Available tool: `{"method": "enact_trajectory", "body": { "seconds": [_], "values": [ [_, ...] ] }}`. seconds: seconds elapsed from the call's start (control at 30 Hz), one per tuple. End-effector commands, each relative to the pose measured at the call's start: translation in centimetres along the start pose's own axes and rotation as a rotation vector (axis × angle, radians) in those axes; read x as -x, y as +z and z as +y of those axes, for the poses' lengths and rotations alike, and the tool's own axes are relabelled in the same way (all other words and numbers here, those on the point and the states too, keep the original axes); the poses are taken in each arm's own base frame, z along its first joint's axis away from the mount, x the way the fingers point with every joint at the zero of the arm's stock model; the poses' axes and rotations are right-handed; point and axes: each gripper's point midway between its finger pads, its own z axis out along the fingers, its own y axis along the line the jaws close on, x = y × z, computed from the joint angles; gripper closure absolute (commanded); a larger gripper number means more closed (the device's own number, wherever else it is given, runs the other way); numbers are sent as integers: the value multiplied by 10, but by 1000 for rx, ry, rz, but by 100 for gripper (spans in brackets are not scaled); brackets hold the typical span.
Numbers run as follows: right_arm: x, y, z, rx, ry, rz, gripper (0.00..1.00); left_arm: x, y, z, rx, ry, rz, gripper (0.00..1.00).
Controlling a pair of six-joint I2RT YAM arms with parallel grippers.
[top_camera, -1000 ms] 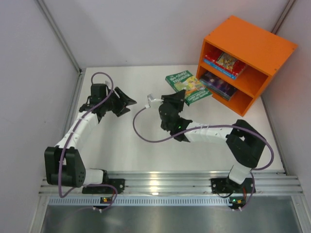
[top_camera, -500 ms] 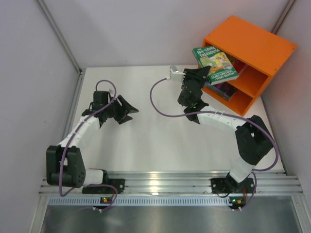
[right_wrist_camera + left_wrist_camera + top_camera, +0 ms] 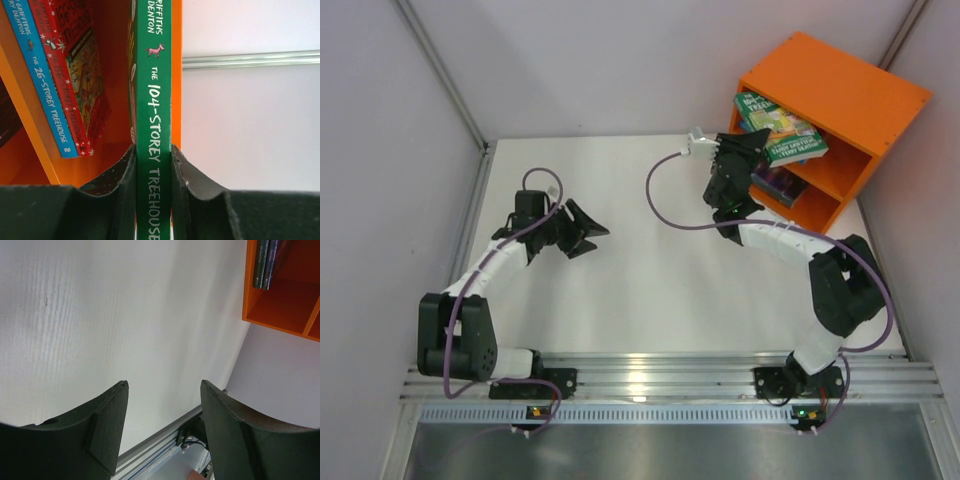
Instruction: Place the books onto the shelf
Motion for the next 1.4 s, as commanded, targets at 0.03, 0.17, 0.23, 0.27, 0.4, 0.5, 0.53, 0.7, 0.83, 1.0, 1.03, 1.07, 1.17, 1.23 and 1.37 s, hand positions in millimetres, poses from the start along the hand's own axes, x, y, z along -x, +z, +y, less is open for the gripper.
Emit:
{"method": "enact_trajectory", "body": {
  "seconds": [0.03, 0.17, 0.23, 0.27, 0.4, 0.5, 0.53, 0.7, 0.83, 1.0, 1.03, 1.07, 1.17, 1.23, 1.37],
  "values": [
    [-5, 18, -32, -37, 109, -75, 100, 1, -4, -8, -55, 36, -16, 35],
    [-10, 32, -23, -6, 117, -105, 100, -3, -7, -8, -60, 40, -11, 35],
    [-14, 41, -23, -3, 143, -98, 100, -3, -8, -9, -60, 47, -12, 36],
    [-15, 44, -20, 3, 147, -100, 100, -4, -8, -8, -58, 49, -10, 36],
    [-13, 50, 0, 59, 145, -124, 99, -3, -7, -8, -54, 51, -6, 35],
    [-12, 50, 11, 110, 155, -142, 94, -3, -7, -8, -50, 46, -9, 36],
    [-10, 50, 14, 127, 161, -153, 94, -3, -7, -7, -47, 43, -8, 36],
    [-5, 43, 34, 219, 191, -194, 100, -6, -8, -1, -19, 51, 8, 36],
    [-6, 43, 37, 189, 172, -232, 100, -1, -9, -5, -15, 67, 1, 36],
    [-11, 45, 34, 146, 177, -280, 100, 3, -8, -9, -12, 63, -14, 36],
    [-10, 46, 31, 131, 163, -301, 100, 4, -7, -11, -16, 66, -19, 36],
    [-10, 45, 29, 114, 164, -314, 100, 5, -6, -10, -10, 63, -17, 36],
    [-16, 51, 19, 70, 191, -323, 100, 6, -3, -14, -11, 64, -20, 37],
    [-19, 57, 20, 78, 202, -323, 100, 6, -2, -18, -14, 66, -22, 37],
    [-20, 61, 21, 78, 229, -321, 80, 5, -1, -18, -10, 65, -19, 37]
  ]
}}
